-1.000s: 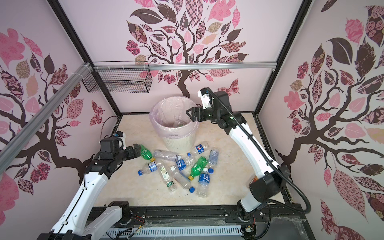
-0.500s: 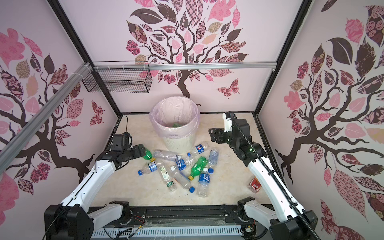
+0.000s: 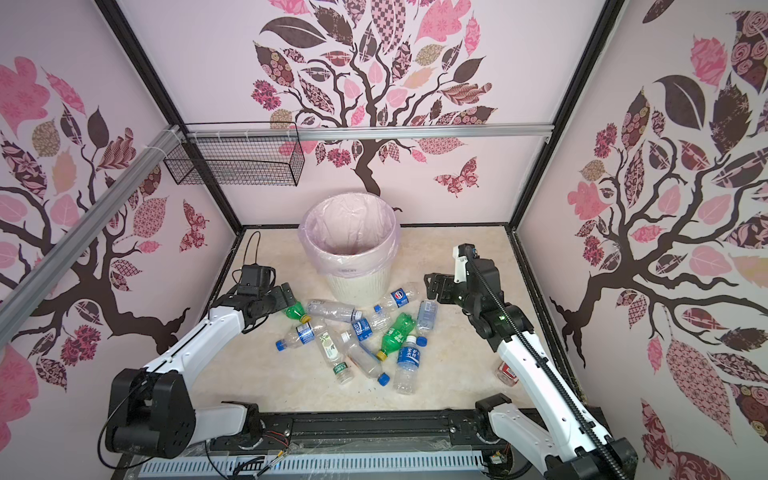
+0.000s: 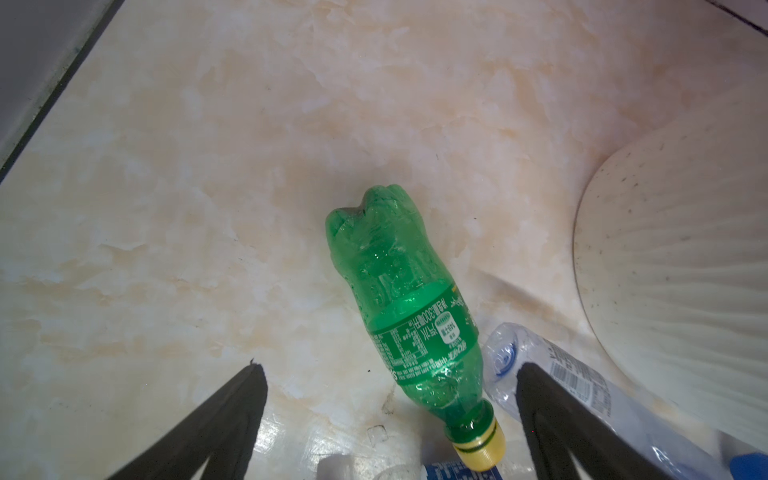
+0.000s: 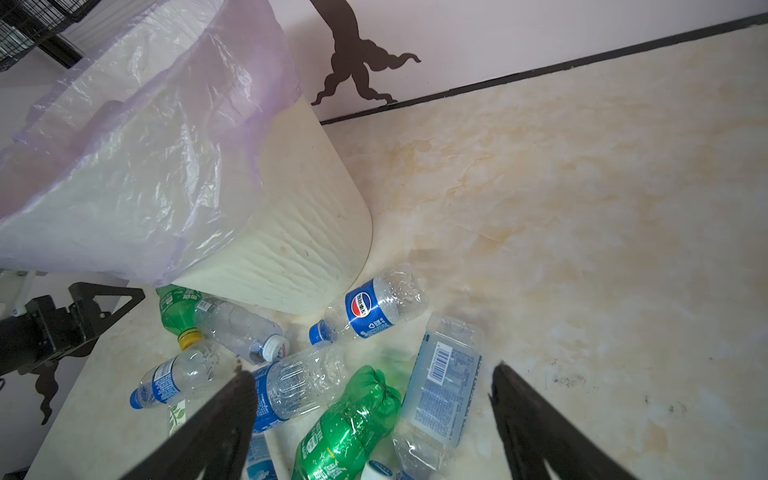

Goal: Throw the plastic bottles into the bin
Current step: 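Close the left gripper on a green bottle while the right gripper draws back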

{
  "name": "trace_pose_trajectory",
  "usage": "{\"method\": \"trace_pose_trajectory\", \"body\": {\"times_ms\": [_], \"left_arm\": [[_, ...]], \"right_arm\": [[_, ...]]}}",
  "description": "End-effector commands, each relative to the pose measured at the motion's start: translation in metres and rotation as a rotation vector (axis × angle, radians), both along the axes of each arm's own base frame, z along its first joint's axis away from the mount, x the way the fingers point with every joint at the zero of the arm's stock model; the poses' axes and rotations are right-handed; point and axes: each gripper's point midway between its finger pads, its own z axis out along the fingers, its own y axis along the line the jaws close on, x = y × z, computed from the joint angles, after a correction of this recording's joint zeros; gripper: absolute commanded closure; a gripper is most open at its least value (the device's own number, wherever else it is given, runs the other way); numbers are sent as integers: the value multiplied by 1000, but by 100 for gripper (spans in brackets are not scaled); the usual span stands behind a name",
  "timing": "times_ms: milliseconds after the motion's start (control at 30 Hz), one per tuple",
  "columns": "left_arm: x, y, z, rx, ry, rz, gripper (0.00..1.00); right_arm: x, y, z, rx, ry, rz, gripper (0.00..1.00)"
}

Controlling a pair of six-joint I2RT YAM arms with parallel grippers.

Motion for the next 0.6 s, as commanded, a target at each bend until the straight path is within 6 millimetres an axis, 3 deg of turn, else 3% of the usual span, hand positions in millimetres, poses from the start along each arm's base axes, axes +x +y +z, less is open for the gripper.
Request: {"method": "trace_pose_trajectory", "body": {"times_ms": [0,300,567], "left_arm": [[16,-2,0,-21,-24,35,2],[29,-6,-41,-48,19,48,3],[32,-5,-64,-62,67,75,15]], "right_arm": [[0,9,6,68,-14,24,10],[-2,12,0,76,-2,40,10],[-4,16,-7,112,21,52,11]]}}
